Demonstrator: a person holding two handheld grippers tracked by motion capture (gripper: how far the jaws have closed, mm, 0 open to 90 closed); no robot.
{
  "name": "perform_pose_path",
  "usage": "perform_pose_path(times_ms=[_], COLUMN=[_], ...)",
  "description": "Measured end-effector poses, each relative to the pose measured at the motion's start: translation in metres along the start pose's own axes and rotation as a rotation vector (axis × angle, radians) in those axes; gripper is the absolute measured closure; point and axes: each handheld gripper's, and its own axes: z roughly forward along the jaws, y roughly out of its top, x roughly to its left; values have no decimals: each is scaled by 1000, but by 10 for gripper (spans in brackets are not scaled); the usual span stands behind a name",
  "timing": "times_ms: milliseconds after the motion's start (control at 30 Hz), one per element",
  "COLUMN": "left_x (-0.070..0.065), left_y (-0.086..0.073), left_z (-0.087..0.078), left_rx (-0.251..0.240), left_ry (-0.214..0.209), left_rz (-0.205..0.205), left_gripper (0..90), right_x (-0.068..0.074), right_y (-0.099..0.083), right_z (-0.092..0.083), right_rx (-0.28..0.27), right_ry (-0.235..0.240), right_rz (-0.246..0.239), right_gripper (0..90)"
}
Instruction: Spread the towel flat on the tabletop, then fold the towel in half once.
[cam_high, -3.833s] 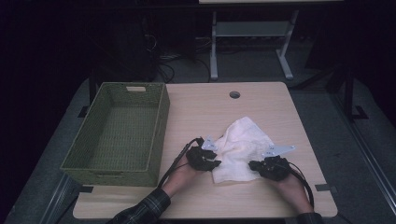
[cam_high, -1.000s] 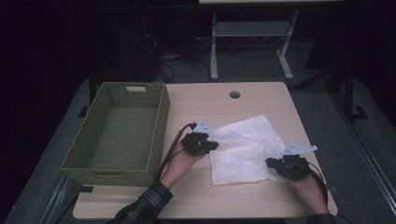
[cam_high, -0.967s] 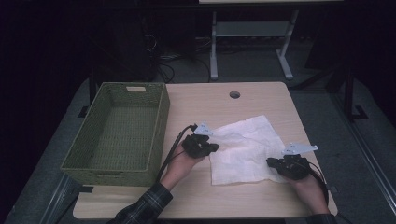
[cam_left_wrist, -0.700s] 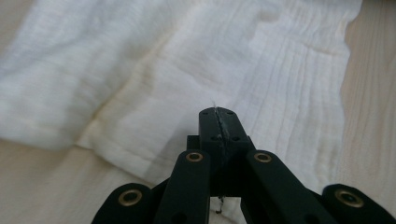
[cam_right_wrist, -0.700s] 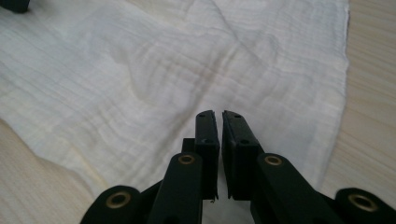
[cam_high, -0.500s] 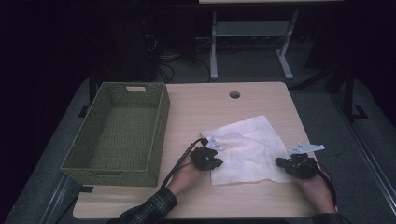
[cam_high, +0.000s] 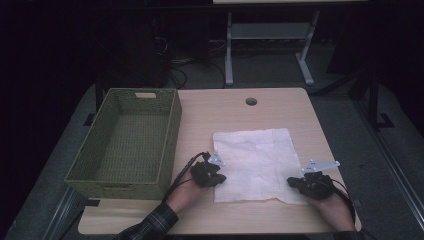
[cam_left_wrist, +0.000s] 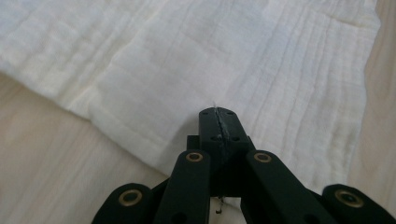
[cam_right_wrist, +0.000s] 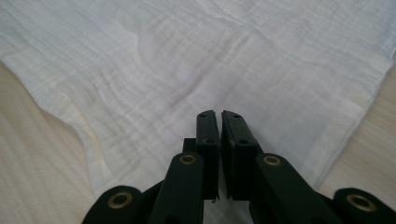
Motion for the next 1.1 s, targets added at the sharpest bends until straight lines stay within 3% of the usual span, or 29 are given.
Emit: perform_pose_path(times_ms=[333,433,667,1000,1100], left_x=[-4,-6,-2,7,12], left_y=[-22,-21,-18,-2,5], left_z=[-16,-16,-17,-17,-15], left_rx=[-1,13,11,-30,-27], left_ry=[1,10,18,20,38], left_rz=[-28,-9,-41,-81,-90], left_gripper=[893,893,868,700,642], right_x=[19,21,17,7,2], right_y=[1,1,3,14,19], right_z=[2,2,0,-3,-2], right_rx=[11,19,8,-26,-35], right_ry=[64,68,69,56,61], right_rz=[-11,-19,-27,-17,-4], right_gripper=[858,858,818,706,680])
